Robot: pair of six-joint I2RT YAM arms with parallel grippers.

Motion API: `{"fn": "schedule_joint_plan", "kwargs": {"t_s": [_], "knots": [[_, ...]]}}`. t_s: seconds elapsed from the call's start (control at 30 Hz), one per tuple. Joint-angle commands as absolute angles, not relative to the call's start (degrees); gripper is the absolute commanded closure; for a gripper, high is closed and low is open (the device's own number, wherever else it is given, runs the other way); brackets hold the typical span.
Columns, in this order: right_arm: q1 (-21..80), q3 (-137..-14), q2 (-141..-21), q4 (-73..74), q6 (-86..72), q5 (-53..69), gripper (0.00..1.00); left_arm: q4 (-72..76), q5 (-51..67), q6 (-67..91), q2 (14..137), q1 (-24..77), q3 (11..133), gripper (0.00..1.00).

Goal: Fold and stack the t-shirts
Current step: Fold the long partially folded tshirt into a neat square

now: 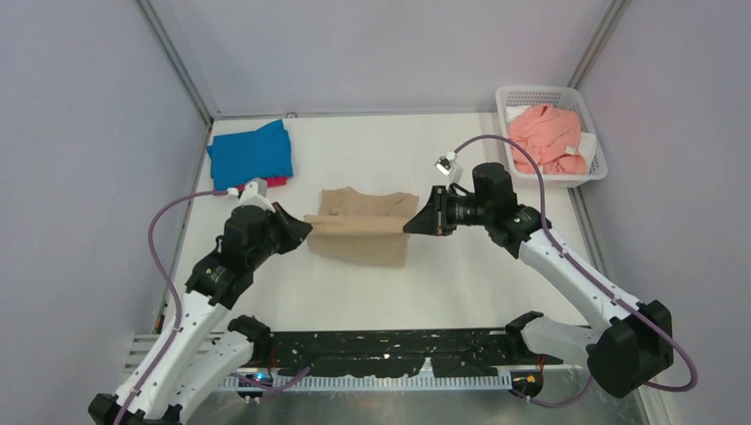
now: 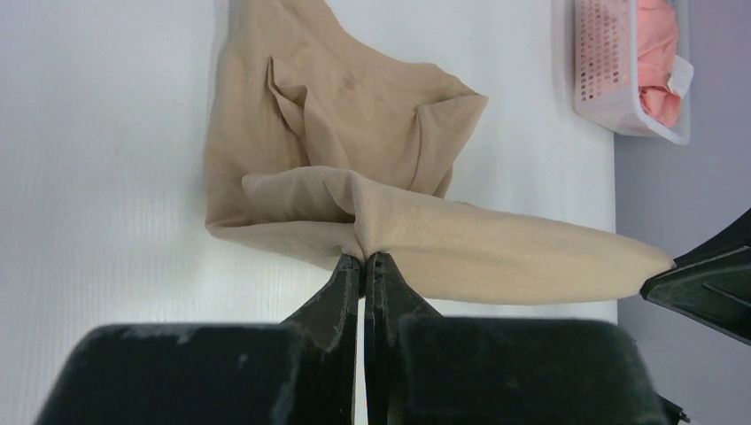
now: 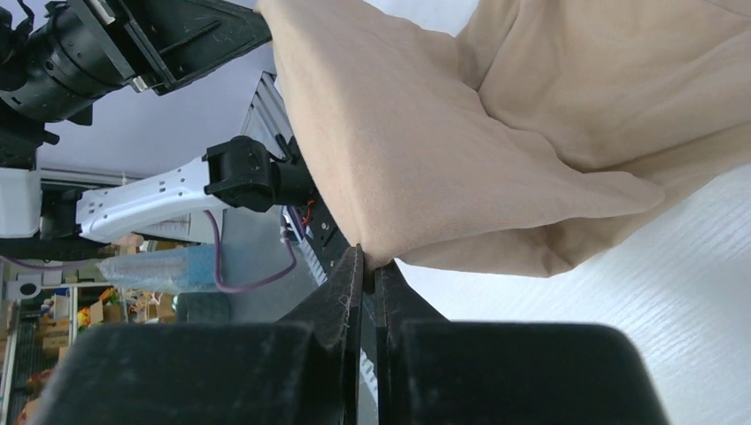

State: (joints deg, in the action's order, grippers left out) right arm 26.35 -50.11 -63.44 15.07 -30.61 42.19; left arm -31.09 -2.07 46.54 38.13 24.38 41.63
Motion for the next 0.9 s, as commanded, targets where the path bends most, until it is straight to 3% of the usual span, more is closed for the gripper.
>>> {"fn": "schedule_joint_plan", "kwargs": {"t_s": [0.0, 0.47, 0.87], "knots": [[23.84, -50.63, -65.94, 10.49, -32.25, 42.82, 0.94, -26.39, -8.38, 43.29, 42.55, 23.19, 45.33, 1.0], [17.42, -49.61, -75.38, -4.56, -39.08, 44.73, 0.95, -19.4, -4.37, 41.24, 55.48, 18.98, 50.23, 1.0], [14.89, -53.69, -86.3, -6.77, -39.39, 43.51, 0.95, -15.84, 1.85, 40.7, 72.05, 15.25, 57.05, 1.0]]}}
